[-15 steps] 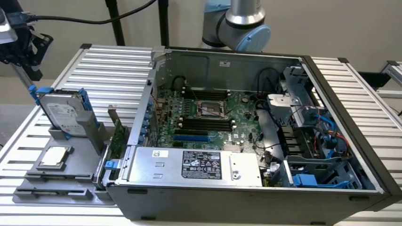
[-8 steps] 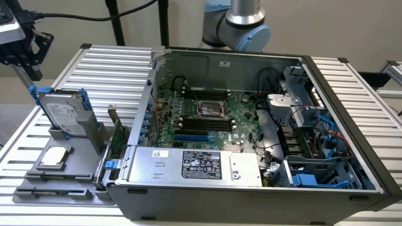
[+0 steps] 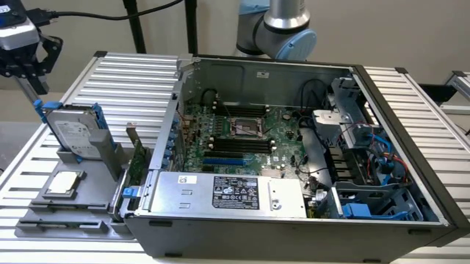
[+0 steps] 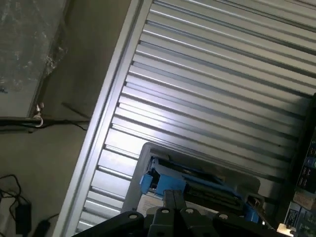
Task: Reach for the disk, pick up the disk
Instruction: 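Pick up the disk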
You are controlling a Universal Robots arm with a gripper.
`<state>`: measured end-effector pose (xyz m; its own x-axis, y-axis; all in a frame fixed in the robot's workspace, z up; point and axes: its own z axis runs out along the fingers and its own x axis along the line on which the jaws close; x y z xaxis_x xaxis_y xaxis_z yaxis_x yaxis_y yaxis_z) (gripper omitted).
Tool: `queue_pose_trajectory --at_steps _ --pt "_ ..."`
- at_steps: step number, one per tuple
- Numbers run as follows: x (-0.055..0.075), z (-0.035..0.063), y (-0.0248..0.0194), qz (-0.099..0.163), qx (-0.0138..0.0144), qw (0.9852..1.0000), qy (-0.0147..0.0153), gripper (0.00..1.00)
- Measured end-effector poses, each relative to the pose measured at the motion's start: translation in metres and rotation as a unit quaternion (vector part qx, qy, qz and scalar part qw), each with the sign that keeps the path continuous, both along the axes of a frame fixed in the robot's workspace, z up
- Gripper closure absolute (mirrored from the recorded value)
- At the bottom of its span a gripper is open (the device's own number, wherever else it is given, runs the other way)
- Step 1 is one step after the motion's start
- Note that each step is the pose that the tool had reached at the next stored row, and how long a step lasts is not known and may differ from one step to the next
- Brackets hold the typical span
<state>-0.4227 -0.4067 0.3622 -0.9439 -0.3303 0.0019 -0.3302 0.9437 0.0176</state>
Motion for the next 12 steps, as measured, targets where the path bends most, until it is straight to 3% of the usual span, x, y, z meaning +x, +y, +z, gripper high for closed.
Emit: queue_pose_trajectory --at_steps 6,12 --pt "0.0000 0.0000 0.0000 0.054 0.0000 0.9986 0.0000 0.89" --pt "0.0000 0.0000 0.0000 0.108 0.0000 0.9942 0.0000 0.89"
